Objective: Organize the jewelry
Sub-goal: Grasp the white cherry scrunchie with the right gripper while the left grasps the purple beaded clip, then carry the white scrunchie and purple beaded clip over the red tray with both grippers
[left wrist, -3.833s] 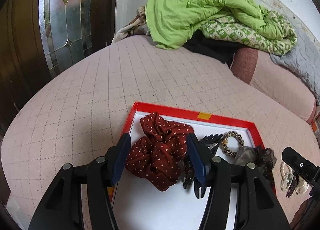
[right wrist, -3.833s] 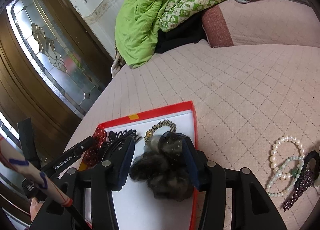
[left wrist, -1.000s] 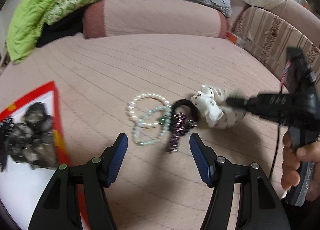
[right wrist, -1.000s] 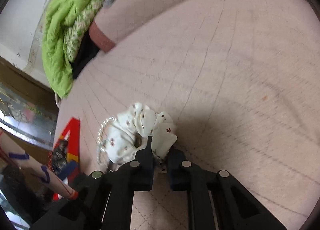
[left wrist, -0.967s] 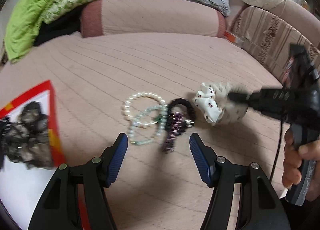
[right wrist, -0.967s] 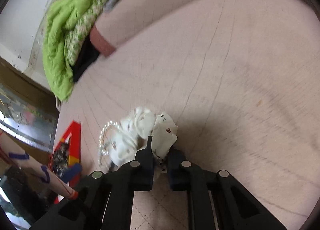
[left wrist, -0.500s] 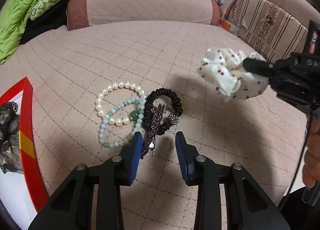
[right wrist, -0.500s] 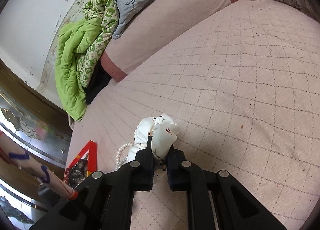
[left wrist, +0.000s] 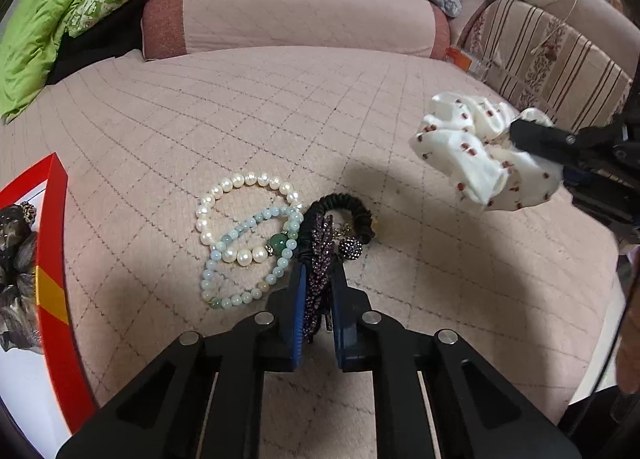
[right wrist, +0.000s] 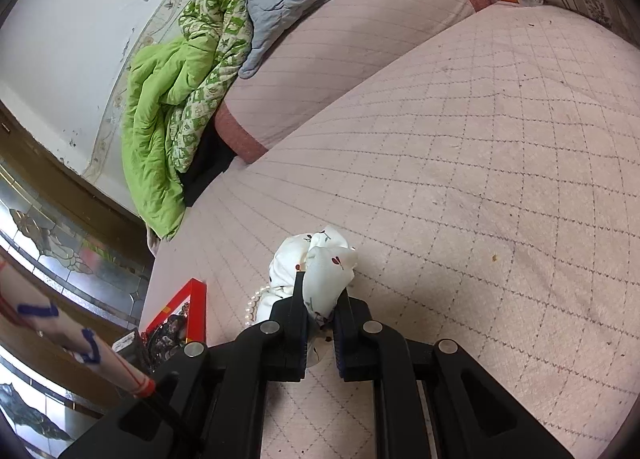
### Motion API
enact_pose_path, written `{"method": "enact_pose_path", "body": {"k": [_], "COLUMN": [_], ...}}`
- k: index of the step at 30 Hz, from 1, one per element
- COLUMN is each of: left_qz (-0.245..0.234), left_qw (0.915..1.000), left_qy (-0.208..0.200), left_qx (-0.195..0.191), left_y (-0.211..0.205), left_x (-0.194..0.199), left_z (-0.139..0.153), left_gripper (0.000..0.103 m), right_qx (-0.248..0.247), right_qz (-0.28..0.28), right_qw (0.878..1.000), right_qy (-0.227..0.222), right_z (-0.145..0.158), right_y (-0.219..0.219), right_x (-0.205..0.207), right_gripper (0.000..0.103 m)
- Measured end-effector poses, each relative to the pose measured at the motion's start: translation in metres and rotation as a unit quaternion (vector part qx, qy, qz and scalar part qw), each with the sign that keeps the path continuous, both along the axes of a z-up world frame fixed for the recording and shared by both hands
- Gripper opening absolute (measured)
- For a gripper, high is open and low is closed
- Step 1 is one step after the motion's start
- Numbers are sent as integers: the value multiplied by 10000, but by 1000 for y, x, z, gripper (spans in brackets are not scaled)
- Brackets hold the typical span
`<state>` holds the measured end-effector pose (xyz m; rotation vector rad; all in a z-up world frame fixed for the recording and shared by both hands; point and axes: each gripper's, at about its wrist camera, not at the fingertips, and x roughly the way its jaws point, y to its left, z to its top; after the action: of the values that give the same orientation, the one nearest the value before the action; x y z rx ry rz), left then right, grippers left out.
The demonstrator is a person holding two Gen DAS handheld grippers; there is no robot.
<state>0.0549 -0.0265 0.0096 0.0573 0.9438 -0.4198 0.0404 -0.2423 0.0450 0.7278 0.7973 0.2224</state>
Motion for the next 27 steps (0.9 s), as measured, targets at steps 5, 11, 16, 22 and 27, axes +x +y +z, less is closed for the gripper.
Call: {"method": "enact_pose_path", "body": {"k": [5, 11, 16, 22, 27], "left_qz": [74, 49, 21, -15, -15], "left_qw": [9992, 9986, 9990, 9982, 9984], "left_qy": [-280, -147, 324, 567, 553], "left_qx": [-276, -509, -303, -197, -131], "left_y": [12, 27, 29, 32, 32], "left_x": [-6, -2, 2, 1, -1], "left_z": [20, 27, 12, 2, -3], "left_gripper": [11, 12, 12, 12, 15], "right_qx": [-166, -458, -497, -508, -505], "right_qz": [85, 221, 290, 313, 347], "right_qw": [9997, 9979, 9977, 9975, 9974], "right_qy": [-177, -396, -351, -367, -370], "right_z": [8, 16, 14, 14, 13], "right_y": [10, 29, 38, 42, 46], "right_x": [-1, 1, 7, 9, 9], "right_gripper": [11, 11, 11, 11, 11]}}
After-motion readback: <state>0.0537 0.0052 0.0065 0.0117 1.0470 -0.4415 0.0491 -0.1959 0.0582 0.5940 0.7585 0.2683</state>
